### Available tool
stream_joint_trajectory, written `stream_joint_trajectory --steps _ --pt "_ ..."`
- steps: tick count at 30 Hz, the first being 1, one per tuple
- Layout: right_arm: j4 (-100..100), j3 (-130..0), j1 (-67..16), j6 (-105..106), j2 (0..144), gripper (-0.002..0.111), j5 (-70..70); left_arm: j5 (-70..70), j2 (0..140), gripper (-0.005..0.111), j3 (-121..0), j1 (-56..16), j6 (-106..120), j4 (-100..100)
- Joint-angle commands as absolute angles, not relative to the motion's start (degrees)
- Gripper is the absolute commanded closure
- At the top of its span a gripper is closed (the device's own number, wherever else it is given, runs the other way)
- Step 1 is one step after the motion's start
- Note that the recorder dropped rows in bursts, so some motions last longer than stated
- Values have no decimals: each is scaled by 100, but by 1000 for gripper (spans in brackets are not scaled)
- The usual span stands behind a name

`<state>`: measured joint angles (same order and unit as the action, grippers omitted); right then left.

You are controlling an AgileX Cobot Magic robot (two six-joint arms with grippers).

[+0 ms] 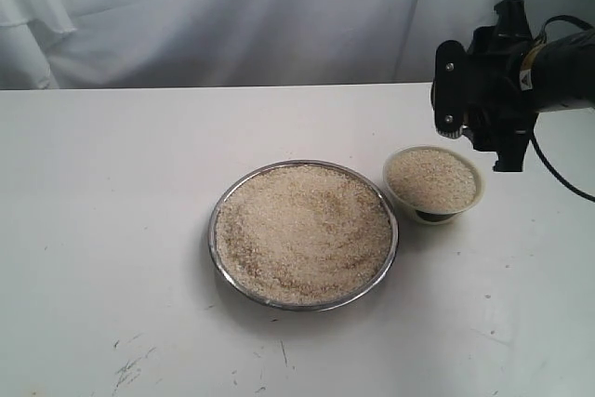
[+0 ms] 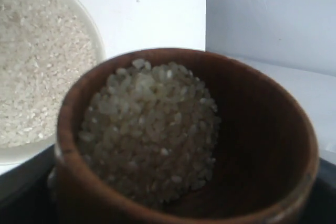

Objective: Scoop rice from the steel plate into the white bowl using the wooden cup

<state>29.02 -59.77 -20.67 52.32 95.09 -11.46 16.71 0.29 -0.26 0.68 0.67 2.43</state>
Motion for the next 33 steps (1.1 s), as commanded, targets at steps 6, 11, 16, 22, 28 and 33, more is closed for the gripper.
stream_joint_trajectory --steps 6,11,16,22,28,33 --pt "2956 -6027 -2165 4837 9481 108 -1105 1634 0 107 0 60 49 248" --pt "2893 -6027 -2165 4653 9481 108 -968 1634 0 107 0 60 49 248" --pt "2893 -6027 -2165 4517 9481 108 -931 1634 0 107 0 60 49 248" --pt "2653 -6027 -2165 4376 9481 108 -667 1634 0 107 0 60 49 248" --pt "2651 -6027 -2165 4376 9627 108 -427 1634 0 107 0 60 49 248" --pt "3100 -6027 -2136 4376 9974 108 -274 1634 0 107 0 60 49 248"
